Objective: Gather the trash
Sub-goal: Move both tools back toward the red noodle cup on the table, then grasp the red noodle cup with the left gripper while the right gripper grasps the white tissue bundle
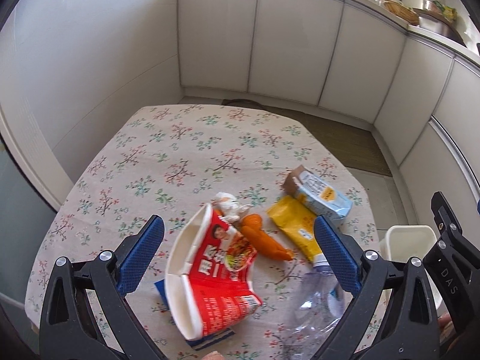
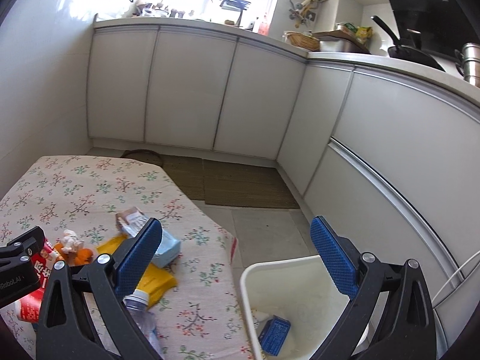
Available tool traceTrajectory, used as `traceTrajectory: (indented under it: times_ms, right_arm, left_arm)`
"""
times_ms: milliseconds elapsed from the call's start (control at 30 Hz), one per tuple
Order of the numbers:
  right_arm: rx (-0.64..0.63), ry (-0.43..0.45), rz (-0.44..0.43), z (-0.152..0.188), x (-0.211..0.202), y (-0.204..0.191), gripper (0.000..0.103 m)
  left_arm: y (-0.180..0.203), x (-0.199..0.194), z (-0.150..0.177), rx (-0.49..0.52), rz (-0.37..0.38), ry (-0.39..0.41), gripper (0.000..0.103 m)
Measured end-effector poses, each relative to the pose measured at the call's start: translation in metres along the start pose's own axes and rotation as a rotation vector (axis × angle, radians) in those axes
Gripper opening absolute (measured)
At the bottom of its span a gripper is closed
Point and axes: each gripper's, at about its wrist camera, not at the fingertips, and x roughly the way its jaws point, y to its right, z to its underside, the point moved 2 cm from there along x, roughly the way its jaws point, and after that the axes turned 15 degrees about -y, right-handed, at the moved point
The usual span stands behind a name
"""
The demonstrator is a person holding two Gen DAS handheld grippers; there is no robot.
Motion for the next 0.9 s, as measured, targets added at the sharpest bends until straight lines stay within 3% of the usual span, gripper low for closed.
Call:
traceTrajectory:
  times_ms: [167, 500, 767, 800, 867, 900]
  right_arm:
    - [-0.026, -0.013, -0.040, -0.002, 0.001, -0.024, 0.096]
    - [-0.032, -0.062, -0.109, -0.010, 0.012, -0.057, 0.096]
    - [-0.048, -0.101, -0.126, -0.012, 0.025, -0.074, 0.096]
    - [-0.050, -0.109, -0.131, -0.012, 0.027, -0.075, 0.096]
    - [-0.055, -0.127, -0.146, -0.012, 0.033, -0.077, 0.096]
    - [-0.059, -0.137, -0.153, -0.013, 0.035, -0.079, 0.096]
  left_arm:
    - [-0.036, 0.016, -0.004, -0.044, 0.029, -0.080, 0.096]
    - [-0.099, 0.058, -0.001, -0.192, 0.262, -0.276, 0.087]
    - [-0.089, 0.081, 0.006, -0.141, 0.343, -0.374, 0.087]
    - [-0.086, 0.084, 0.007, -0.130, 0.345, -0.378, 0.084]
    - [-0.079, 0.088, 0.008, -0.095, 0.356, -0.393, 0.067]
    - [-0.074, 0.092, 0.010, -0.067, 0.374, -0.413, 0.053]
